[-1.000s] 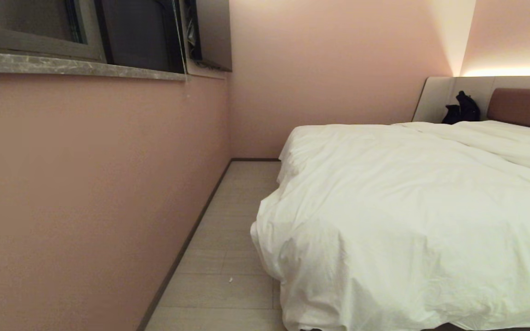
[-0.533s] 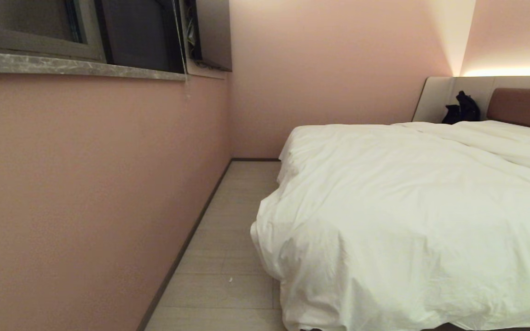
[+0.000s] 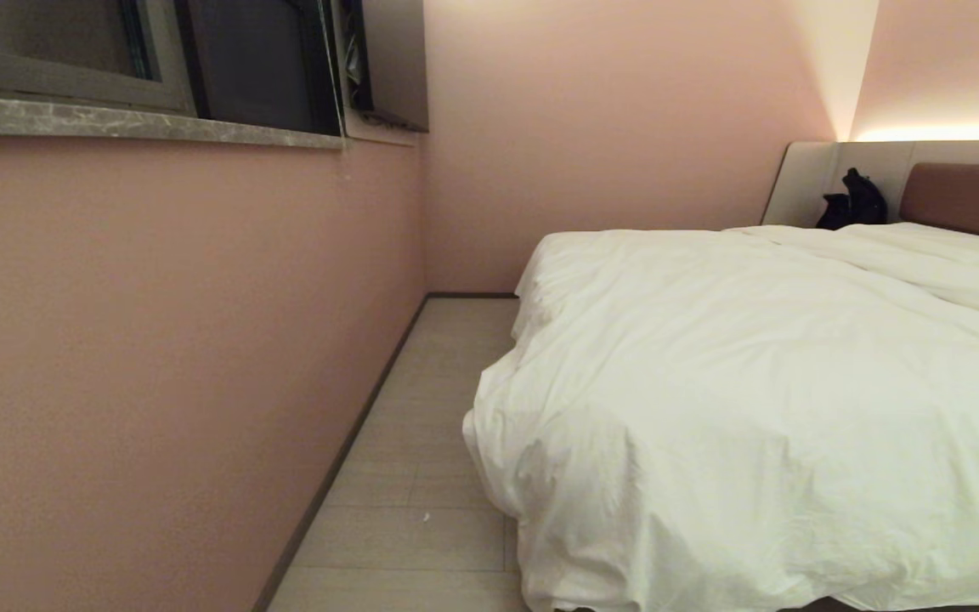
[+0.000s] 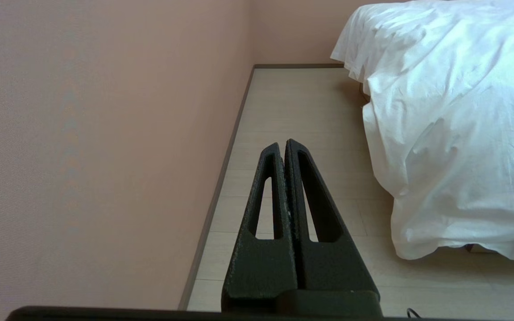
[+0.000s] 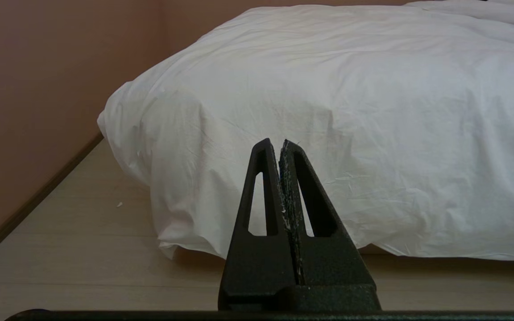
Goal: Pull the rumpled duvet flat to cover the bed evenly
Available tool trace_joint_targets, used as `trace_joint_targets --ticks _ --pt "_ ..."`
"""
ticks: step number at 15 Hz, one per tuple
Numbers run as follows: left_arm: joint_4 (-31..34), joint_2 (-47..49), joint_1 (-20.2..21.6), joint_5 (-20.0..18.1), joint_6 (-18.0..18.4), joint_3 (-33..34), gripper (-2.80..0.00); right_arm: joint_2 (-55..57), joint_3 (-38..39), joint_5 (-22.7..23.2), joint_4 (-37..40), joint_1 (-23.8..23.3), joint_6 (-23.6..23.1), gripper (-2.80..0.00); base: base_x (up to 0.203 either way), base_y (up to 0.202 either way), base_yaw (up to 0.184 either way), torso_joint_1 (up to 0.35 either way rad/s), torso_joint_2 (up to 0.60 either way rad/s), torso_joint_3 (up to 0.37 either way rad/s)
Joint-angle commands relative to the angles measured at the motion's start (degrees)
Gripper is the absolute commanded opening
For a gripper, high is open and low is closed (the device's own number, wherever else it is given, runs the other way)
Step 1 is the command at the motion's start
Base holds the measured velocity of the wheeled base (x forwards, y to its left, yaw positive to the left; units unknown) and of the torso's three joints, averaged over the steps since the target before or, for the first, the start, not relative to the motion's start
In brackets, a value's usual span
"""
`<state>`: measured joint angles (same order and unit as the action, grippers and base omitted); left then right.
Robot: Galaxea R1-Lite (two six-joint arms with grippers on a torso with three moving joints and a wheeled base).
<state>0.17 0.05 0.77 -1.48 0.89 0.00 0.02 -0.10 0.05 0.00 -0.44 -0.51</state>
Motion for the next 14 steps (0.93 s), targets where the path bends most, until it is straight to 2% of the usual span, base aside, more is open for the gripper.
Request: trace_joint_targets --ticks 1,14 --pt "0.0 0.04 0.02 -0.02 -0.01 0.0 -2.8 -0.02 0.01 0.04 0.0 0.0 -0.02 -2.8 0.0 0.0 0.0 0.0 0.0 0.0" --pt "0.0 0.04 0.02 -0.02 -0.01 0.0 -2.8 -0.02 0.01 0.04 0.0 0.0 -0.02 -2.8 0.0 0.0 0.0 0.0 0.0 0.0"
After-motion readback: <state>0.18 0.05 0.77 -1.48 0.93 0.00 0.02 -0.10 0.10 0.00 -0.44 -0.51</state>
